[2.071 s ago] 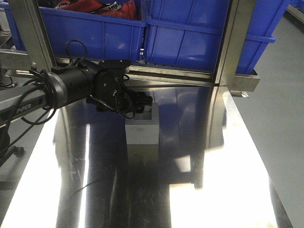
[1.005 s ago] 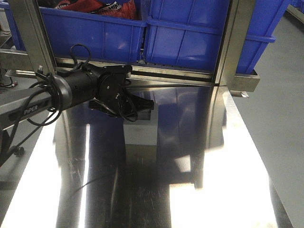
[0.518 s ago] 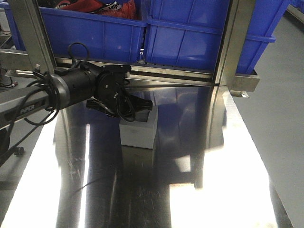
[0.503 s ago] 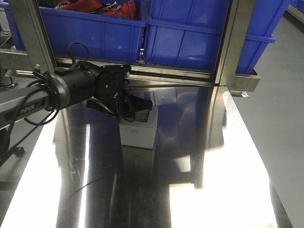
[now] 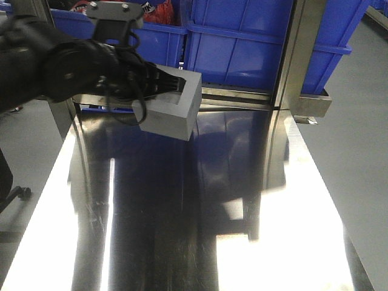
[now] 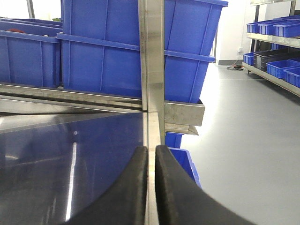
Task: Sort gray base to blue bin
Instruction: 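Lift the gray block with the left gripper toward the robot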
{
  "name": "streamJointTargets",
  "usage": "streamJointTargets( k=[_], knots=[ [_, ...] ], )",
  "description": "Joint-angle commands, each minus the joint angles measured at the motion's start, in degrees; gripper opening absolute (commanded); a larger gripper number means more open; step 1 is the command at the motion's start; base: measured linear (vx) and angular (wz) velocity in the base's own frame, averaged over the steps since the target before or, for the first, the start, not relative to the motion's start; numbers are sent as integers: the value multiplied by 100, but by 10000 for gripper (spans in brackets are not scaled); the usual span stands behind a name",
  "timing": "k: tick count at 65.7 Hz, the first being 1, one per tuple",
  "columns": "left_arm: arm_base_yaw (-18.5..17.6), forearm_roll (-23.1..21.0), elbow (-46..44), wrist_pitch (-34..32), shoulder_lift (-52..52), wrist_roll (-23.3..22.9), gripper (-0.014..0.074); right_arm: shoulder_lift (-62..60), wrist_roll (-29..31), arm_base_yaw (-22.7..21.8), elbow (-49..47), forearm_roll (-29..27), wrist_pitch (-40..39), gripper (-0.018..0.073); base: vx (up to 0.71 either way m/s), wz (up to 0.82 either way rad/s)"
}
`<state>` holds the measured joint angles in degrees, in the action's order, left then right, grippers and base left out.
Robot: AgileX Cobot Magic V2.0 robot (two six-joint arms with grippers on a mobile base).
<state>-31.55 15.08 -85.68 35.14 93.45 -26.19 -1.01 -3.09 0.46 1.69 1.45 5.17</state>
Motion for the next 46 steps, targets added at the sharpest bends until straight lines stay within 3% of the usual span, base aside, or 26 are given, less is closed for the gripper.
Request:
streamJointTargets(
  k=[1,46],
  knots=[
    [-66,108,395,-869,-906,-91,5,-45,38,-23,5,36,-424,-4,0,0],
    [-66,97,4873,-2999,-5608,-91,5,-45,38,-23,5,36,-424,-4,0,0]
  ],
)
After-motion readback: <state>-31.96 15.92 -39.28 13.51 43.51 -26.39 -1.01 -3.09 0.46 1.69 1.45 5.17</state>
